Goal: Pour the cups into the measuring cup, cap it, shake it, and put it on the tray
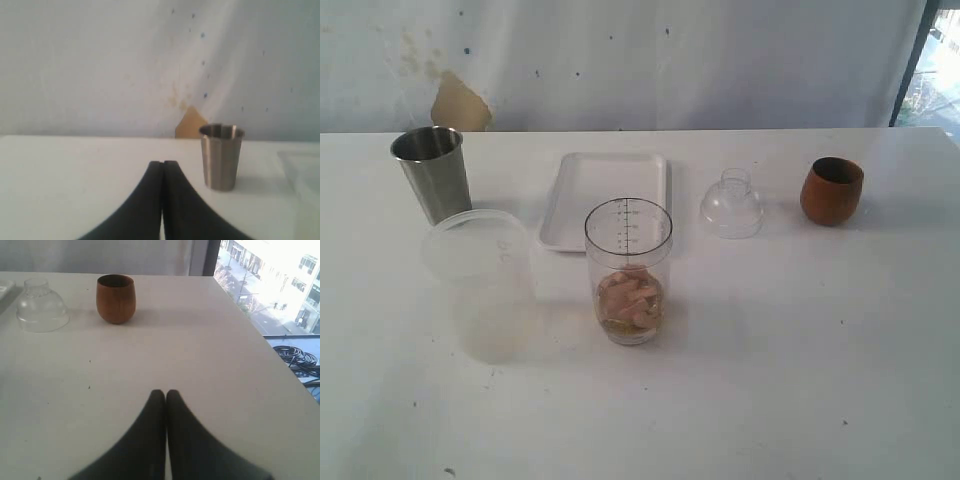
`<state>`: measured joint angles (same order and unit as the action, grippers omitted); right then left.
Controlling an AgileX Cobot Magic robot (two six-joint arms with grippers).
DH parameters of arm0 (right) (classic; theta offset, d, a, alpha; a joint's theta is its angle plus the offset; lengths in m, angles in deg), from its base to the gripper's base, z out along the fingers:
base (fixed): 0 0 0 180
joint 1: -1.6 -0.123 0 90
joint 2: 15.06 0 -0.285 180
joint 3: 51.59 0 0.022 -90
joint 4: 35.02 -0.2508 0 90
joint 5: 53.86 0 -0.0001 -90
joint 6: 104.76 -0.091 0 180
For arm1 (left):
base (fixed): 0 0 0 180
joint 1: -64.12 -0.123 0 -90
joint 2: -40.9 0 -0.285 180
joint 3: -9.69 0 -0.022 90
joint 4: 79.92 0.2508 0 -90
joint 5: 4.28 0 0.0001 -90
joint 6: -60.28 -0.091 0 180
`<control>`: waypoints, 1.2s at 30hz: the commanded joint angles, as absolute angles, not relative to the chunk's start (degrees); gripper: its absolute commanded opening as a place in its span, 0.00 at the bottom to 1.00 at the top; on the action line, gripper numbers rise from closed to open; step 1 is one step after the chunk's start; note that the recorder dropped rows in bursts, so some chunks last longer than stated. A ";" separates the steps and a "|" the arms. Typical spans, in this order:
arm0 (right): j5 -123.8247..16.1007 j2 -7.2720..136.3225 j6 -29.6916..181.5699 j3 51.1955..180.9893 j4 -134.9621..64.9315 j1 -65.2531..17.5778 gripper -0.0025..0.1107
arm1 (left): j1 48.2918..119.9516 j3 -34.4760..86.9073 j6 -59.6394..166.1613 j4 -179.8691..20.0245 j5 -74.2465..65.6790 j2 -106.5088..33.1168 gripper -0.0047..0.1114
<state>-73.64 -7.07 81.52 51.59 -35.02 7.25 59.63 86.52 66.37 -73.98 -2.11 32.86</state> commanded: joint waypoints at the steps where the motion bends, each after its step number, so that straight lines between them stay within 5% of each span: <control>1: -73.40 -7.27 81.92 51.20 -35.02 7.58 0.02 | 59.67 86.91 58.21 -78.71 8.44 33.12 0.04; 36: -73.40 -7.27 81.92 51.20 -35.02 7.58 0.02 | 59.67 86.91 62.56 -78.59 7.33 33.12 0.04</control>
<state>-73.64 -7.07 81.52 51.59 -35.02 7.25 59.63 86.62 62.44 -77.88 8.12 32.86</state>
